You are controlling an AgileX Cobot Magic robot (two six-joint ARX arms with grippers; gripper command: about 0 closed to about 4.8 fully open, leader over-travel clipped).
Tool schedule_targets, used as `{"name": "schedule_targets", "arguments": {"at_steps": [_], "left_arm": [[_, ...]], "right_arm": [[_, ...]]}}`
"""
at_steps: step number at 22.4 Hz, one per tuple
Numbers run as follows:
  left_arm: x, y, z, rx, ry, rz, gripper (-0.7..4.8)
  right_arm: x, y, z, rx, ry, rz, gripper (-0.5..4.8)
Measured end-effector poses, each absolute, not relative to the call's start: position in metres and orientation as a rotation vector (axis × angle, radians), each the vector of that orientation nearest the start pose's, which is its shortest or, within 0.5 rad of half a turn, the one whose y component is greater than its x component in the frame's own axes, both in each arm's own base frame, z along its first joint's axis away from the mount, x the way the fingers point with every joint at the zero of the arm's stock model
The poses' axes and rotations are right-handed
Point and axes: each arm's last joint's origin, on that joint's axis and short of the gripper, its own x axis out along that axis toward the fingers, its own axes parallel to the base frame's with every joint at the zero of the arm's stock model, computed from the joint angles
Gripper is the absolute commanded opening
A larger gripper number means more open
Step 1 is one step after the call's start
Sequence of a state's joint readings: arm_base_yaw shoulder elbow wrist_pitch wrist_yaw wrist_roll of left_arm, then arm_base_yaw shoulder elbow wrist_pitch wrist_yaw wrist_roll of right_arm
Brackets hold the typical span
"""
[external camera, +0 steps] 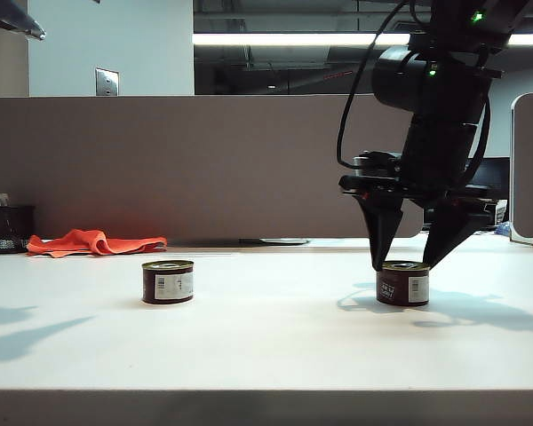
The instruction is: Stack a can of tomatoes on the right onto the can of tomatoes on the left.
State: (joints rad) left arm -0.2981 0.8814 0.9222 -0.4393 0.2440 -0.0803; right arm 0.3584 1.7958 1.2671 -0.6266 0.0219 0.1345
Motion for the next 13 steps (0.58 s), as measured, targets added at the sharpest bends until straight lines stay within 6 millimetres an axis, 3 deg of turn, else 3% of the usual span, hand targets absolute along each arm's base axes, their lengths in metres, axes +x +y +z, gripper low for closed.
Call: {"name": "schedule_targets", "arguments": {"at_steps": [4, 13], "left_arm": [[0.173, -0.06, 0.34, -0.066, 0.424, -0.518, 4.02], [0.173, -0.06, 0.34, -0.066, 0.424, -0.518, 4.02]], "right_arm": [[0.337, 0.126, 0.201, -0.1, 1.154, 0.22, 2.49], [0.342, 0.127, 0.211, -0.099, 1.15, 0.221, 2.45]]}}
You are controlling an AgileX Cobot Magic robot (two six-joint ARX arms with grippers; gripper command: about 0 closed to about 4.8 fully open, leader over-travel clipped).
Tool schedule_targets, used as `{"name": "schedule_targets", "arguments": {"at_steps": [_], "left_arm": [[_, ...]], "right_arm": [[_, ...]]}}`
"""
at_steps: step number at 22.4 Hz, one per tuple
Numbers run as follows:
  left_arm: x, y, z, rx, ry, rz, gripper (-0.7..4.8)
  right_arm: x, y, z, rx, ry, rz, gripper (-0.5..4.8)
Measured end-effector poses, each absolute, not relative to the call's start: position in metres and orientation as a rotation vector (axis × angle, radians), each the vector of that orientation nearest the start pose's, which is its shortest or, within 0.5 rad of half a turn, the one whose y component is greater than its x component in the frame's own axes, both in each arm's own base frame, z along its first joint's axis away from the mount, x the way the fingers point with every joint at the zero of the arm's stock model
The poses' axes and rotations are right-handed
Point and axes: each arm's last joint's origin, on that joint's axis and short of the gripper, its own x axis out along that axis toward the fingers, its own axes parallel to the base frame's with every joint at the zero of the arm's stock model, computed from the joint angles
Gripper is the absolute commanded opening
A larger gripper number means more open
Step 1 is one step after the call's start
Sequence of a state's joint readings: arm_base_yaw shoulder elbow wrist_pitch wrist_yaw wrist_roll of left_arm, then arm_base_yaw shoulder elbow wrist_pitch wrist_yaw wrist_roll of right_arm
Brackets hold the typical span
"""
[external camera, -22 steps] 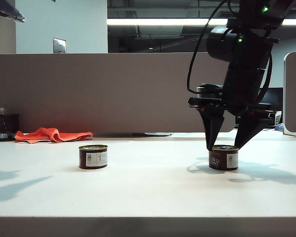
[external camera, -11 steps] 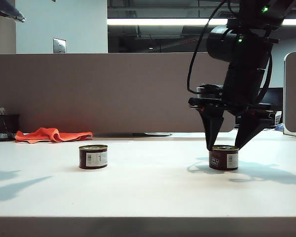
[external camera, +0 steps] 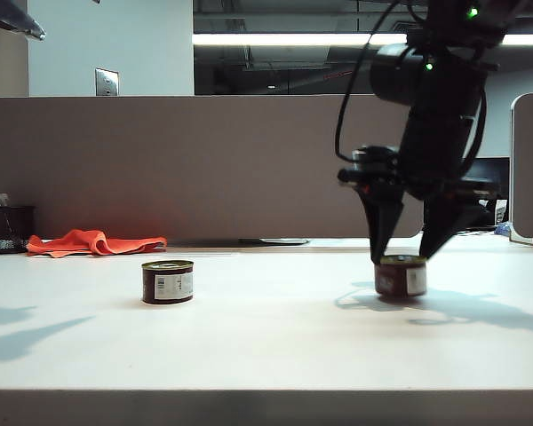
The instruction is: Stack a can of tomatoes on the right onto the can of tomatoes on the left.
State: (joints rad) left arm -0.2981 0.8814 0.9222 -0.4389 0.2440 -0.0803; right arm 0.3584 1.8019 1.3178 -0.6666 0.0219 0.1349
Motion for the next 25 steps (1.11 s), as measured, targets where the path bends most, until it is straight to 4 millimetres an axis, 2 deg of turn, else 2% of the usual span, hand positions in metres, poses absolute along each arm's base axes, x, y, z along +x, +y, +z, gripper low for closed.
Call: {"name": "schedule_targets", "arguments": {"at_steps": [3, 8, 14, 17, 19, 21, 25], "left_arm": [[0.173, -0.06, 0.34, -0.064, 0.424, -0.505, 4.02], [0.174, -0.057, 0.339, -0.019, 0.414, -0.412, 4.0], [0.173, -0.054, 0.334, 0.092, 0.454, -0.336, 3.99], [0.173, -0.049, 0.332, 0.105, 0.474, -0.307, 3.93], [0.175, -0.043, 0.332, 0.099, 0.473, -0.28, 3.61], [0.175, -0.044, 0.332, 0.095, 0.472, -0.295, 3.62], [0.175, -0.044, 0.332, 0.093, 0.472, -0.305, 3.63]], "right_arm": [[0.349, 0.136, 0.236, -0.079, 1.099, 0.268, 2.46], [0.349, 0.169, 0.276, -0.082, 0.974, 0.369, 2.46], [0.337, 0.208, 0.302, -0.097, 0.855, 0.484, 2.46], [0.331, 0.225, 0.308, -0.103, 0.811, 0.534, 2.46], [0.335, 0.247, 0.311, -0.11, 0.785, 0.575, 2.46], [0.341, 0.259, 0.306, -0.121, 0.803, 0.586, 2.46], [0.352, 0.299, 0.279, -0.171, 0.875, 0.629, 2.46]]}}
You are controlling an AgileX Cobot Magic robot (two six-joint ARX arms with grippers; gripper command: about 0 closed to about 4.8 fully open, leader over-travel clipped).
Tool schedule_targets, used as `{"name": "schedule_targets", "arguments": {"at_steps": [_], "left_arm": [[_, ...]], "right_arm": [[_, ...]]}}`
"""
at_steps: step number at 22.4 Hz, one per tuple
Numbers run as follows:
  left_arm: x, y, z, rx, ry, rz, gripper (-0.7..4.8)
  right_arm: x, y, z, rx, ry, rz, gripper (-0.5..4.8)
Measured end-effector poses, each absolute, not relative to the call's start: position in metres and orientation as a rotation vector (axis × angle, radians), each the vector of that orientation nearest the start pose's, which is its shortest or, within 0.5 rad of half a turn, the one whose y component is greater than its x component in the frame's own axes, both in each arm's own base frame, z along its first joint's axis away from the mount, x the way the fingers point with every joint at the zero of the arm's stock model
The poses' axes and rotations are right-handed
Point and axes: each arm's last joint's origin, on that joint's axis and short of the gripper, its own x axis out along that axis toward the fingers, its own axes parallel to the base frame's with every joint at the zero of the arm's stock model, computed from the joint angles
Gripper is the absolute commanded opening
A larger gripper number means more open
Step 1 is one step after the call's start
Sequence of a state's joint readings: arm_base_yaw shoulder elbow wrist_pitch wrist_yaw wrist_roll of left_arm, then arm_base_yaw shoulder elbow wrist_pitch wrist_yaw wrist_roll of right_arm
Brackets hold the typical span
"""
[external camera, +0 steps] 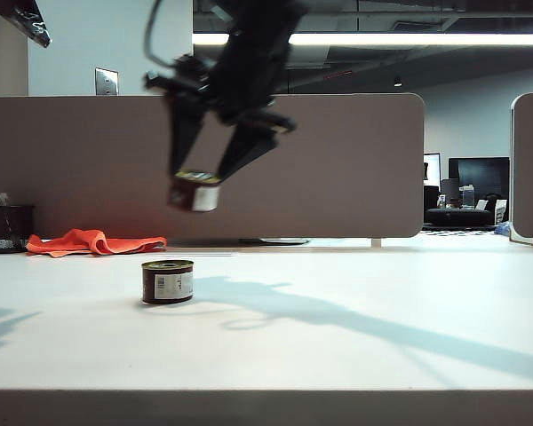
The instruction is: Stack a can of tomatoes on the right onto the can of tomatoes on the left.
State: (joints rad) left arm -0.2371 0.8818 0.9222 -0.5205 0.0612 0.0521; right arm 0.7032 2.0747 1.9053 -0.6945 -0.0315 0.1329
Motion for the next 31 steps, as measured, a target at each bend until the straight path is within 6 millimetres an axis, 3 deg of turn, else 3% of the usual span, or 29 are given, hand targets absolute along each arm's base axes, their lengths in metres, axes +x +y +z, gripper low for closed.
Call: {"name": "schedule_targets", "arguments": {"at_steps": [5, 9, 12, 18, 19, 20, 22, 24, 27, 29, 31], "left_arm": [[0.175, -0.043, 0.332, 0.09, 0.473, -0.298, 3.63], [0.175, -0.043, 0.332, 0.09, 0.473, -0.3, 3.63], [0.175, -0.043, 0.332, 0.091, 0.473, -0.299, 3.63], [0.175, -0.043, 0.332, 0.091, 0.473, -0.303, 3.63], [0.175, -0.043, 0.332, 0.091, 0.473, -0.303, 3.63], [0.175, -0.043, 0.332, 0.091, 0.473, -0.303, 3.63], [0.175, -0.043, 0.332, 0.091, 0.473, -0.303, 3.63], [0.175, -0.043, 0.332, 0.091, 0.473, -0.303, 3.63], [0.175, -0.043, 0.333, 0.091, 0.472, -0.303, 3.47], [0.175, -0.043, 0.333, 0.091, 0.468, -0.303, 2.48], [0.175, -0.043, 0.334, 0.091, 0.462, -0.303, 1.11]], "right_arm": [[0.347, 0.326, 0.258, -0.231, 0.893, 0.67, 2.46], [0.349, 0.334, 0.232, -0.287, 0.947, 0.655, 2.46], [0.349, 0.334, 0.231, -0.304, 0.941, 0.642, 2.5], [0.348, 0.335, 0.23, -0.32, 0.938, 0.633, 3.58], [0.348, 0.335, 0.23, -0.32, 0.939, 0.634, 4.34], [0.348, 0.335, 0.23, -0.315, 0.942, 0.646, 4.74], [0.347, 0.335, 0.234, -0.302, 0.942, 0.66, 4.76], [0.344, 0.331, 0.248, -0.292, 0.918, 0.668, 4.58], [0.34, 0.317, 0.29, -0.244, 0.826, 0.668, 3.3], [0.338, 0.303, 0.314, -0.216, 0.776, 0.658, 2.21], [0.336, 0.287, 0.339, -0.188, 0.724, 0.64, 0.93]]}}
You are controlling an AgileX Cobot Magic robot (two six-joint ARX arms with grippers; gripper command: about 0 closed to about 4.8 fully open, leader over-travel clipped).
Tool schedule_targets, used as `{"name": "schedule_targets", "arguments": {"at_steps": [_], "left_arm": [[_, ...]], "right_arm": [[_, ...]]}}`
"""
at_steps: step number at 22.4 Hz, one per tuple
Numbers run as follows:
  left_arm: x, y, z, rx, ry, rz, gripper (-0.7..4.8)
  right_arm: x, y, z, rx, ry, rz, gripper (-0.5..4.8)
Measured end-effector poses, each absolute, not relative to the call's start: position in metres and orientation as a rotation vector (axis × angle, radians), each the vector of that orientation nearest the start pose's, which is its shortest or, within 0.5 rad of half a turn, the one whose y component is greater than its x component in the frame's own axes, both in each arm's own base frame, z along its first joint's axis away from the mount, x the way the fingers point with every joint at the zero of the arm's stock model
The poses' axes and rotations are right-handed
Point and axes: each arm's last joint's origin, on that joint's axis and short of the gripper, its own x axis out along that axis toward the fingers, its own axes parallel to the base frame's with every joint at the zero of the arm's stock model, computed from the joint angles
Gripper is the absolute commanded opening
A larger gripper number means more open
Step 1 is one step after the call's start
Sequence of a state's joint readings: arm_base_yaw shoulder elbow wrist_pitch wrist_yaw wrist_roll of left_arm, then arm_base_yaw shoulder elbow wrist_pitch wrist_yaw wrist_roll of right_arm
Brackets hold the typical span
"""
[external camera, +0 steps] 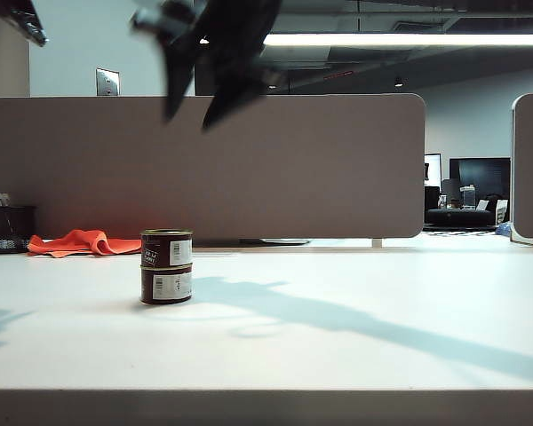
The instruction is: Stack a can of tomatoes on the right onto the can of tomatoes on the left.
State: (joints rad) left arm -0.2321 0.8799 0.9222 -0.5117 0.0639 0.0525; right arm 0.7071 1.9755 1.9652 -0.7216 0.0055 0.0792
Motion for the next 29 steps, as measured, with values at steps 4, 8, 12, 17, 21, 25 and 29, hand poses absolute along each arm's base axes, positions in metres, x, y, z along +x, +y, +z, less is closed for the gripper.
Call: {"name": "schedule_targets", "arguments": {"at_steps": [4, 8, 12, 17, 21, 25, 29], "left_arm": [[0.174, -0.043, 0.335, 0.089, 0.446, -0.303, -0.06], [0.172, -0.043, 0.338, 0.088, 0.427, -0.303, -0.06], [0.166, -0.041, 0.341, 0.083, 0.409, -0.302, -0.06], [0.149, -0.04, 0.349, 0.047, 0.367, -0.315, -0.06], [0.135, -0.045, 0.348, 0.053, 0.363, -0.373, -0.06], [0.118, -0.043, 0.331, 0.054, 0.36, -0.393, -0.06], [0.105, -0.037, 0.311, 0.04, 0.337, -0.338, -0.06]], "right_arm": [[0.329, 0.246, 0.376, -0.159, 0.696, 0.583, -0.02], [0.324, 0.208, 0.396, -0.135, 0.714, 0.515, -0.02], [0.3, 0.163, 0.425, -0.089, 0.638, 0.453, -0.02], [0.245, 0.121, 0.436, -0.12, 0.551, 0.386, -0.02], [0.202, 0.098, 0.43, -0.126, 0.487, 0.345, -0.02], [0.17, 0.08, 0.425, -0.115, 0.402, 0.286, -0.02], [0.139, 0.064, 0.407, -0.103, 0.346, 0.255, -0.02]]}}
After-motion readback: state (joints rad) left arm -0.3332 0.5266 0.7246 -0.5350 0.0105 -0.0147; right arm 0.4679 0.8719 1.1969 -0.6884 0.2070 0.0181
